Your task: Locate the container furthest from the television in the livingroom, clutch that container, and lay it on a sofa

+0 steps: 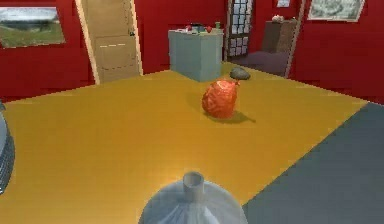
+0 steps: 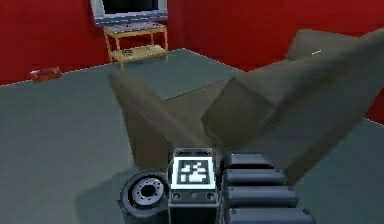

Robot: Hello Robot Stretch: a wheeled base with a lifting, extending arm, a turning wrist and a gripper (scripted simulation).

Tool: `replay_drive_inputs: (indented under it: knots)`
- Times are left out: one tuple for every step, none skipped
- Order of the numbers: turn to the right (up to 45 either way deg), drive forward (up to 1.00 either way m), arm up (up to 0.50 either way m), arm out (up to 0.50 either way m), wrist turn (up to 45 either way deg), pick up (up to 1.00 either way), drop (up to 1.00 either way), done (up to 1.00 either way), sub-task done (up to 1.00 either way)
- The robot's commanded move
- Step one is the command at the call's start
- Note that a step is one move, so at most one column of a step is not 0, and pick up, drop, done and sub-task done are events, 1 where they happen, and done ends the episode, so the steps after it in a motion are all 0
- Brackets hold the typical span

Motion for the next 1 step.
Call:
replay_drive_inputs:
  knots:
    - [45.0,0.0,0.0,0.0,0.0,0.0,0.0,0.0,0.0]
